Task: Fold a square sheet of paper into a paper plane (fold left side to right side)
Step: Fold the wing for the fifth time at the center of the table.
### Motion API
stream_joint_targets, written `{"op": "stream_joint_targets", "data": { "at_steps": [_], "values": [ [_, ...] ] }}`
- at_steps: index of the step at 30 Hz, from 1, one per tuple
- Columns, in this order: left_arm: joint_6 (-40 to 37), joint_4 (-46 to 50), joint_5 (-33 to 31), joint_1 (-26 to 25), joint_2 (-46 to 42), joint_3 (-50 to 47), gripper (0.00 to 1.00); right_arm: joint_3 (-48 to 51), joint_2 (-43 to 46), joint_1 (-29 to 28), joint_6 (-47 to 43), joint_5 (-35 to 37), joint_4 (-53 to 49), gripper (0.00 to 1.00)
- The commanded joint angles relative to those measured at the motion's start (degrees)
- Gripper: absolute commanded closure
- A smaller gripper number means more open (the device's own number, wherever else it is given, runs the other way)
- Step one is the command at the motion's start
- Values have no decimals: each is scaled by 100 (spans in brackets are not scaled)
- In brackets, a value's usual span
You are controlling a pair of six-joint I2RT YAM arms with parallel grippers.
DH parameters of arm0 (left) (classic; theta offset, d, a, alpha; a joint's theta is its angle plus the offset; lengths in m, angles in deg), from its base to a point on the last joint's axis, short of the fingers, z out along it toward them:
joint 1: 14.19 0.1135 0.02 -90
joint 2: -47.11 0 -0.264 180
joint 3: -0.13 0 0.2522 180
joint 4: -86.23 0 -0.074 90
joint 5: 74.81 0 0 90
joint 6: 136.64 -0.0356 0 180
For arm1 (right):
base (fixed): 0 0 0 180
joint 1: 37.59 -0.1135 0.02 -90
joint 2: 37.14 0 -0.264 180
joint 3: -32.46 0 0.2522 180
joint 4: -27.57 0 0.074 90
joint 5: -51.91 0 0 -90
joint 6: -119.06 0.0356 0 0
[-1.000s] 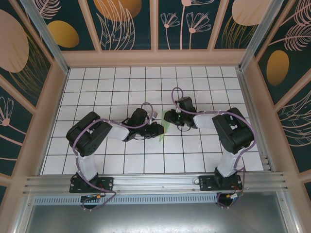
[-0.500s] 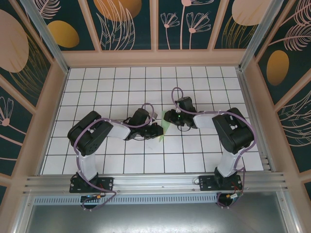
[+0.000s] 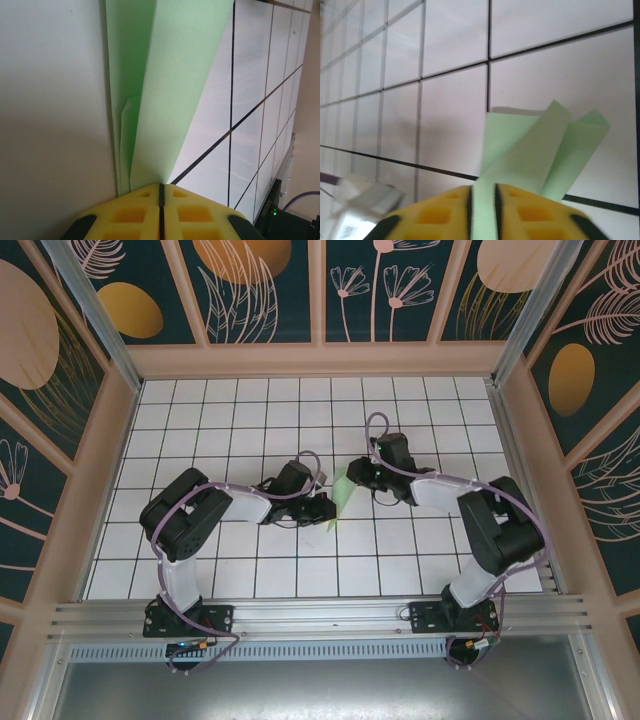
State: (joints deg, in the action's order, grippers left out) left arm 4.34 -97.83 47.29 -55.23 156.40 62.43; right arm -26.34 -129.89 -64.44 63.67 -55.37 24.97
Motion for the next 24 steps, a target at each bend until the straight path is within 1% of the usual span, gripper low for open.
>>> {"op": "stream_joint_targets", "data": {
  "at_steps": [1,2,5,10,16,24],
  "values": [
    [-312,850,-529,-55,317,55,90,304,323,-54,-70,9,-54,87],
    [-318,897,-569,-70,324,77,91,405,377,-105,-37,-35,-6,89],
    [-349,998,-653,-70,326,104,91,571,405,-311,43,-105,105,92],
    [-378,1077,-692,-80,345,144,92,623,119,-636,204,-185,446,95],
    [-390,1116,-730,-88,337,128,93,451,-373,-742,175,-195,582,96],
    [-406,1158,-758,-82,331,117,93,312,-651,-678,-134,162,370,96]
  ]
}}
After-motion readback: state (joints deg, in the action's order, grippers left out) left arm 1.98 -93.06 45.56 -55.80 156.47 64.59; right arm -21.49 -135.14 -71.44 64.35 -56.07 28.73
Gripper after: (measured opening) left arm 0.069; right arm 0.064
